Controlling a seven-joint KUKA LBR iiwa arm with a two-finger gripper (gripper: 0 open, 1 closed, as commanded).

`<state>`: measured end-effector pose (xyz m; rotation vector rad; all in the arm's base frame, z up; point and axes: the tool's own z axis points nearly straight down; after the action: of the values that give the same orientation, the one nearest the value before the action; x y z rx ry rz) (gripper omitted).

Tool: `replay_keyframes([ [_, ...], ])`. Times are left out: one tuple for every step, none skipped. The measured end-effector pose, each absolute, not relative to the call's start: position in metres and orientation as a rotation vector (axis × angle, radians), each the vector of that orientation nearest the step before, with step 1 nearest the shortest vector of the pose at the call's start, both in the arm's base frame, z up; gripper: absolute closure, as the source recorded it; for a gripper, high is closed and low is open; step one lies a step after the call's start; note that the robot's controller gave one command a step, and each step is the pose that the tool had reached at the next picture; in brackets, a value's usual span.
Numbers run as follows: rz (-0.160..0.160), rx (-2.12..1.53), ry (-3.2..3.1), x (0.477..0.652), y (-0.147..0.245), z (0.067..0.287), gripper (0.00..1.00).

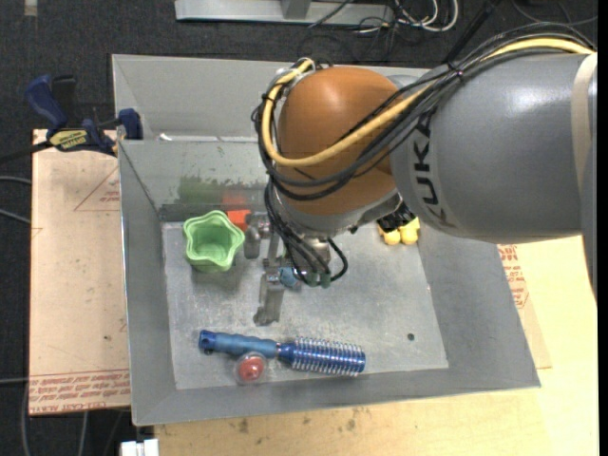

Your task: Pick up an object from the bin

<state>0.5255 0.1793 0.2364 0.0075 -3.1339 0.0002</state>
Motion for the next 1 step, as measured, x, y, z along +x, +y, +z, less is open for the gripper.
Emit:
replay_keyframes([
  [0.003, 0.138, -3.127, 0.4759, 0.1698, 0.1503, 0.00],
])
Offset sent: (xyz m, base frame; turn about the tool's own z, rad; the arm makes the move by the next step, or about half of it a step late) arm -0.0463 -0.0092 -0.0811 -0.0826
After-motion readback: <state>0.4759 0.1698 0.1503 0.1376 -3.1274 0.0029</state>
